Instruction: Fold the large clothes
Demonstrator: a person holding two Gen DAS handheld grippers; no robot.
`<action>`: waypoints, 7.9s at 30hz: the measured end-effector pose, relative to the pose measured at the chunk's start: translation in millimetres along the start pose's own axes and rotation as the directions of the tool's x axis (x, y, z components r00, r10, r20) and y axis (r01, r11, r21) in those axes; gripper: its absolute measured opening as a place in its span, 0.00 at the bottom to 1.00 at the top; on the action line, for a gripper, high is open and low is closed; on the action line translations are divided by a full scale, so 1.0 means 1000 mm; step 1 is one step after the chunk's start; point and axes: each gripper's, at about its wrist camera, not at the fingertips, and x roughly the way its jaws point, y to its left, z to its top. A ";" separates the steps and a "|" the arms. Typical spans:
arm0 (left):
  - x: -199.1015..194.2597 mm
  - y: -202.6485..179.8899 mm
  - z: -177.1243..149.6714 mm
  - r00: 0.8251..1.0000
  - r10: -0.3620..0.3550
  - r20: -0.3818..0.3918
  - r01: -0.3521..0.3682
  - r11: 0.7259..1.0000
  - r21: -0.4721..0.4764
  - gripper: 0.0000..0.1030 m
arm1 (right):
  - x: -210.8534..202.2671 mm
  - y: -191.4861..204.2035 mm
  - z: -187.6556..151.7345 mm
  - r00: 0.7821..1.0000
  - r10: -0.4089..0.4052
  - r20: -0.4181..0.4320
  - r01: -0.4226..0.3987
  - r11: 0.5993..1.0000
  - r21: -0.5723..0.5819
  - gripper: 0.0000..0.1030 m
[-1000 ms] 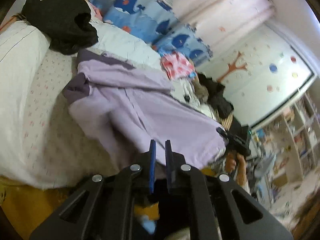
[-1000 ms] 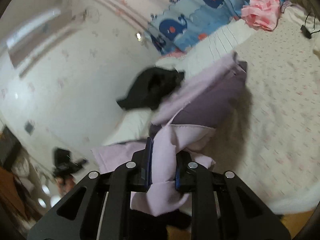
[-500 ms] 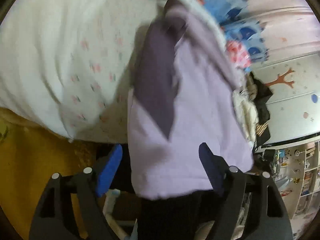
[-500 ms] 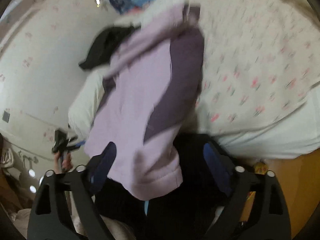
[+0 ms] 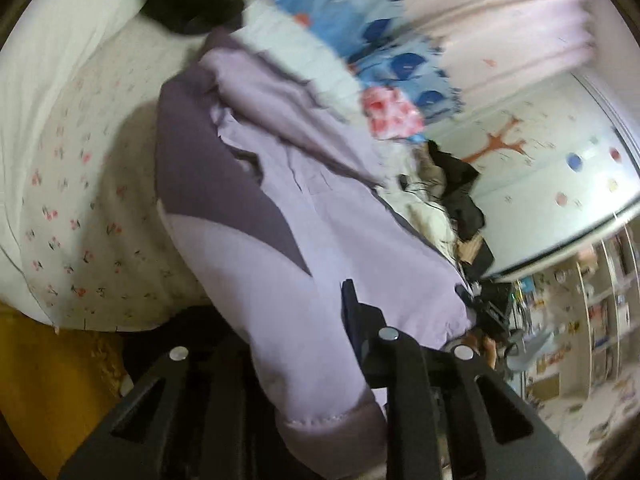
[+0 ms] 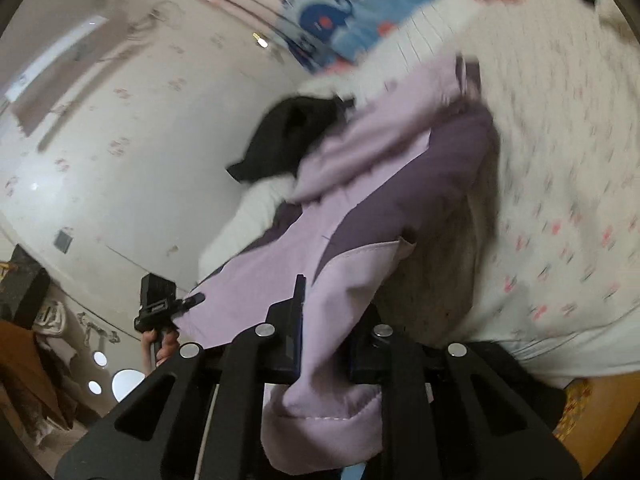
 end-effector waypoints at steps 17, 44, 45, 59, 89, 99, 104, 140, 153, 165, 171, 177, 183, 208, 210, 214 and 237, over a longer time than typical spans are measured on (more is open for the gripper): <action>0.004 0.009 0.118 0.872 0.488 0.049 -0.487 0.850 0.203 0.82 | 0.072 -0.106 0.158 0.942 -0.337 -0.003 0.337 0.941 -0.033 0.73; 0.219 0.047 0.236 0.841 0.454 0.296 -0.506 0.853 0.128 0.93 | 0.186 -0.153 0.253 0.858 -0.470 0.208 0.494 0.865 -0.083 0.40; 0.202 0.044 0.240 0.817 0.450 0.360 -0.514 0.852 0.102 0.93 | 0.186 -0.142 0.258 0.857 -0.453 0.245 0.489 0.865 -0.112 0.47; 0.200 0.120 0.266 0.862 0.467 0.196 -0.458 0.884 -0.093 0.94 | 0.234 -0.161 0.290 0.906 -0.414 0.087 0.422 0.899 -0.118 0.64; 0.251 0.072 0.371 0.960 0.206 0.191 -0.208 0.978 -0.007 0.43 | 0.246 -0.222 0.375 0.964 -0.216 0.157 0.210 0.976 0.051 0.30; 0.225 0.143 0.298 0.955 0.296 -0.022 -0.296 0.952 -0.080 0.79 | 0.171 -0.240 0.284 0.981 -0.192 -0.008 0.191 0.970 0.154 0.71; 0.160 0.173 0.201 0.949 0.269 -0.165 -0.291 0.949 -0.124 0.83 | 0.106 -0.222 0.161 0.978 -0.125 -0.168 0.158 0.968 0.197 0.76; 0.081 0.031 -0.078 0.892 0.353 -0.282 -0.293 0.927 0.234 0.56 | -0.017 -0.123 -0.080 0.930 0.037 -0.365 0.020 0.988 0.151 0.39; 0.084 -0.008 -0.099 0.836 0.545 -0.061 -0.481 0.782 0.397 0.68 | -0.022 -0.122 -0.085 0.940 0.077 -0.333 -0.021 0.985 0.169 0.54; 0.077 -0.011 -0.106 0.834 0.551 -0.043 -0.480 0.761 0.437 0.76 | -0.016 -0.123 -0.087 0.933 0.074 -0.352 -0.014 0.985 0.171 0.58; 0.078 0.038 -0.094 0.911 0.368 -0.183 -0.327 0.919 0.221 0.86 | -0.013 -0.127 -0.093 0.934 0.090 -0.347 -0.032 0.985 0.169 0.59; 0.082 0.009 -0.103 0.874 0.484 -0.050 -0.438 0.828 0.349 0.68 | -0.018 -0.123 -0.097 0.945 0.071 -0.318 -0.037 0.993 0.109 0.44; 0.083 -0.011 -0.106 0.841 0.540 0.013 -0.493 0.758 0.427 0.61 | -0.019 -0.121 -0.095 0.944 0.062 -0.324 -0.027 0.993 0.111 0.48; 0.087 -0.005 -0.116 0.844 0.536 0.009 -0.493 0.771 0.402 0.80 | -0.033 -0.122 -0.109 0.960 0.055 -0.276 -0.035 0.997 0.074 0.44; 0.086 -0.004 -0.117 0.851 0.526 0.002 -0.484 0.781 0.394 0.80 | -0.034 -0.119 -0.108 0.961 0.058 -0.269 -0.042 0.997 0.066 0.41; 0.080 0.022 -0.111 0.934 0.352 -0.069 -0.323 0.909 0.262 0.54 | -0.038 -0.109 -0.104 0.970 0.087 -0.226 -0.078 0.996 0.048 0.35; 0.023 0.121 -0.119 0.989 -0.094 -0.113 0.074 0.983 -0.169 0.87 | -0.071 -0.128 -0.150 0.964 0.192 -0.183 -0.163 0.973 0.163 0.54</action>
